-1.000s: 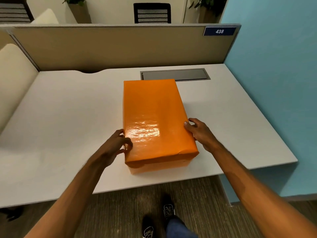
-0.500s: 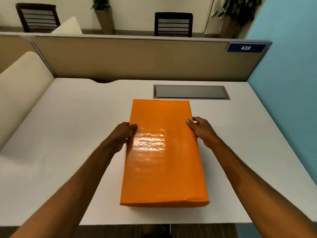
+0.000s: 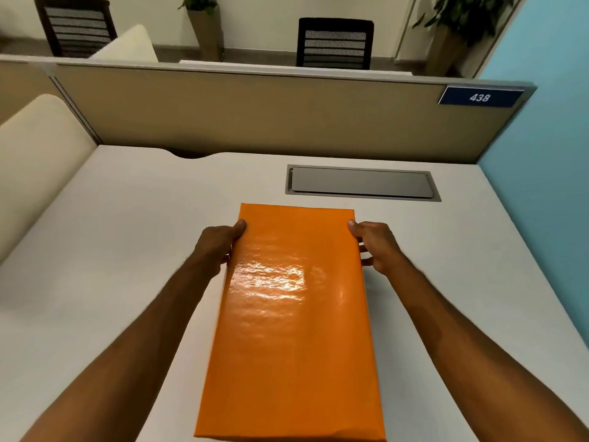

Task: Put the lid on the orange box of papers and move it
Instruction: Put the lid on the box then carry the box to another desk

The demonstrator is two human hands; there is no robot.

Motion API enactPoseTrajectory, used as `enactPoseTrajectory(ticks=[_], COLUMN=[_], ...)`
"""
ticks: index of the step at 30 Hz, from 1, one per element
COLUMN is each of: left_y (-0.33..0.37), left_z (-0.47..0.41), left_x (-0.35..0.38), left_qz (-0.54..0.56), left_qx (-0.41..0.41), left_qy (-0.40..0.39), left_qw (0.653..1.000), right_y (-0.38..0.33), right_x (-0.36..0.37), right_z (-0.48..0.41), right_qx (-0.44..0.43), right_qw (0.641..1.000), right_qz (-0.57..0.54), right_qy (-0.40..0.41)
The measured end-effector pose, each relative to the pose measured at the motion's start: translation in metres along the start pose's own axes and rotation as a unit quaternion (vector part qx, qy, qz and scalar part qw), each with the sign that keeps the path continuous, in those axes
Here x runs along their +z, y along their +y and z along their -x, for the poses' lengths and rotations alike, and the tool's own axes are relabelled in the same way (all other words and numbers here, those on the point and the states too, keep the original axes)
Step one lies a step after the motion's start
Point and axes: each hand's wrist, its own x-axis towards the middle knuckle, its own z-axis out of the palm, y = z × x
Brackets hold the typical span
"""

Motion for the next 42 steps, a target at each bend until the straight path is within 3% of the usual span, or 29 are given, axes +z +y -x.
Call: enactPoseTrajectory(ticks=[11,20,36,42], left_y=[0.001,-0.042,-0.089,-0.09], left_z=[0.013,0.066,0.14,0.142], left_x=[0.0,-0.029,-0.061,-0.054], left_qz=[-0.029,-0.048,-0.053,-0.047], left_qx=[0.031,0.133,0.086,0.083], left_qy=[-0.009,-0.053,-0.181,-0.153], left_qw=[0.999,0.989,0.978,0.984], right_y=[0.005,0.046,0.091,0.092], right_x=[0.0,-0.009,-0.003,0.001], right_z=[0.01,0.065,0.164,0.166], right_qx=[-0.024,-0.046,-0.013,0.001], right_qw=[0.999,0.998,1.0,0.999], right_qz=[0.022,0.038,0.0,-0.032], right_qy=[0.008,0.002,-0.019,-0.04])
